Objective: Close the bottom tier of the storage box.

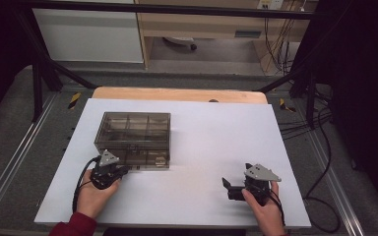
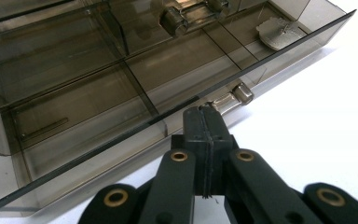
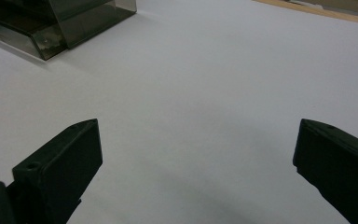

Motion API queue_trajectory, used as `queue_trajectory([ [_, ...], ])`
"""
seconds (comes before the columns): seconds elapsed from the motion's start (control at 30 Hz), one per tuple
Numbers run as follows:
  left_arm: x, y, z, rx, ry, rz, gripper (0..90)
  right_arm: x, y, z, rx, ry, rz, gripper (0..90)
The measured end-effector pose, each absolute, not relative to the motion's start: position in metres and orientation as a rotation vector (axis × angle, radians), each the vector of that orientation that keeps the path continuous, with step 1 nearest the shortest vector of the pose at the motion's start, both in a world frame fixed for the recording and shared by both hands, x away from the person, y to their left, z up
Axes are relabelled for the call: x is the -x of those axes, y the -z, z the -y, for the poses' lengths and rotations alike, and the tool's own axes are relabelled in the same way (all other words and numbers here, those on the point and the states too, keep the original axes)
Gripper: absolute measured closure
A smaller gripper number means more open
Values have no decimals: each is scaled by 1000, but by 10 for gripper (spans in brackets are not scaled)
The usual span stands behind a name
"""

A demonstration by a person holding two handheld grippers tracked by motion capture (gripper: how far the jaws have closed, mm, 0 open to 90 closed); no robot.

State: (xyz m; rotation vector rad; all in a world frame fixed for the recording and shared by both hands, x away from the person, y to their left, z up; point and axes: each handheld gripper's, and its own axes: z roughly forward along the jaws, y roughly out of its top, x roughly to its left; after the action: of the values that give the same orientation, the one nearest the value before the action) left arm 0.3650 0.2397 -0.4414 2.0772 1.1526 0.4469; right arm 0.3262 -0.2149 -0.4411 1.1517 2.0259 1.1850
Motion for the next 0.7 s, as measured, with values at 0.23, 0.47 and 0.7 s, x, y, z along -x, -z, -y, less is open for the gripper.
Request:
queue_trajectory([
  [0.23, -364, 441, -240, -2074, -449, -1154, 900, -325, 440, 215, -1137, -1204, -2027, 18],
  [0.47, -365, 441, -239, -2080, -452, -1150, 900, -325, 440, 215, -1137, -1196, -2026, 19],
  [0.7, -368, 444, -242, -2080, -448, -1158, 900, -325, 440, 215, -1147, -1182, -2021, 19],
])
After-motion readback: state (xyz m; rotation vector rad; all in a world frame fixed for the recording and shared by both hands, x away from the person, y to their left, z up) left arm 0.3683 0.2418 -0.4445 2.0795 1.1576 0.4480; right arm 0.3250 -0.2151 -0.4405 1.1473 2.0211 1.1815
